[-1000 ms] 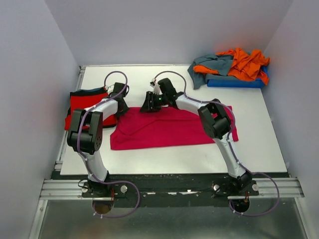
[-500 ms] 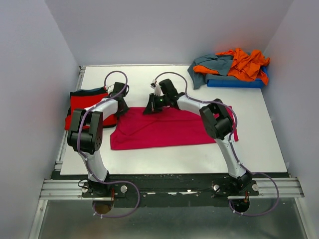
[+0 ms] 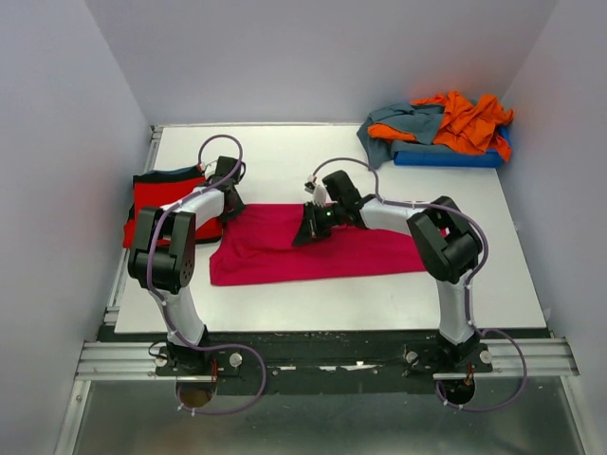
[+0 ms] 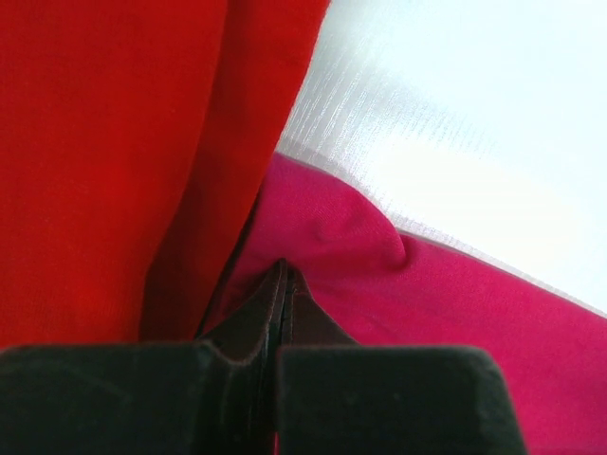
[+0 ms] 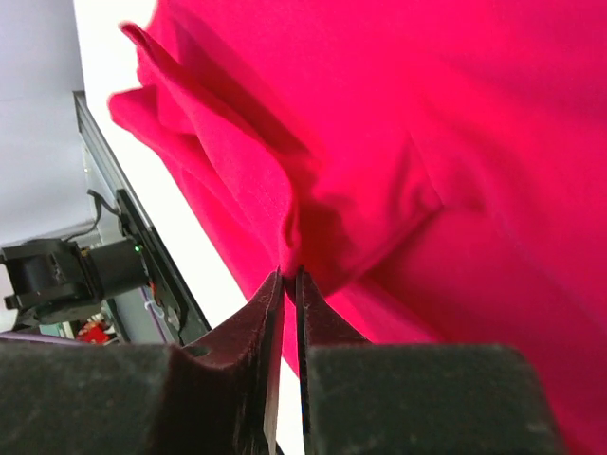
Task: Fold and stack the t-shirts
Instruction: Fold the other side of the tshirt into a rectangle
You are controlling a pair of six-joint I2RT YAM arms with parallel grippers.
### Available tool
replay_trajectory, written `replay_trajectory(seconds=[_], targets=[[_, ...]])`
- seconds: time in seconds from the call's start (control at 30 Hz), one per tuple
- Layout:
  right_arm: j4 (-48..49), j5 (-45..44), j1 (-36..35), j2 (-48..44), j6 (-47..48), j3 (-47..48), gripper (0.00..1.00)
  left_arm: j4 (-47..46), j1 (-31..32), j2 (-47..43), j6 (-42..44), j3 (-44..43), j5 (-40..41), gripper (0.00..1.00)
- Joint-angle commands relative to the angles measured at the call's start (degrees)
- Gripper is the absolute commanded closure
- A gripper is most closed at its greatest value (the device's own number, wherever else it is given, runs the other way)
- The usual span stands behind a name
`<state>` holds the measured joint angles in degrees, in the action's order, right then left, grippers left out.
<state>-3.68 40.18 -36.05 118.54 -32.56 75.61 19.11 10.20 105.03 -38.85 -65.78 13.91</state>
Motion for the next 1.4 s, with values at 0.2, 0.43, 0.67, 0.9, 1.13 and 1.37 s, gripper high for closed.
replay_trajectory(seconds=[0.2, 0.43, 0.67, 0.9, 1.13, 1.37], targets=[[-4.14, -6.60, 0.81, -8.58, 3.55, -7.85, 0.75, -0.66, -0.35, 0.44, 0.36, 0.21, 1.12, 1.00], [-4.76, -6.70, 0.72, -10.26, 4.17, -4.96, 0.37, -0.04, -0.18, -1.32, 0.79, -0.58, 1.12, 1.00], [3.06, 1.99, -1.12, -2.45, 0.14, 3.13, 0.35, 2.50, 0.96, -4.39, 1.32, -2.60, 0.33, 0.97], [20.71, 5.60, -2.27, 5.46, -6.37, 7.61, 0.36, 3.39, 1.49, -7.56, 0.97, -0.23, -0.64, 0.93], [22.94, 7.63, -4.11, 14.25, -9.19, 15.69, 0.37, 2.25, 1.76, -5.73, 1.67, 1.00, -6.17, 0.93], [22.49, 7.80, -5.17, 17.86, -9.02, 16.94, 0.38, 0.84, 1.67, -0.54, 1.94, 1.09, -7.76, 0.93]])
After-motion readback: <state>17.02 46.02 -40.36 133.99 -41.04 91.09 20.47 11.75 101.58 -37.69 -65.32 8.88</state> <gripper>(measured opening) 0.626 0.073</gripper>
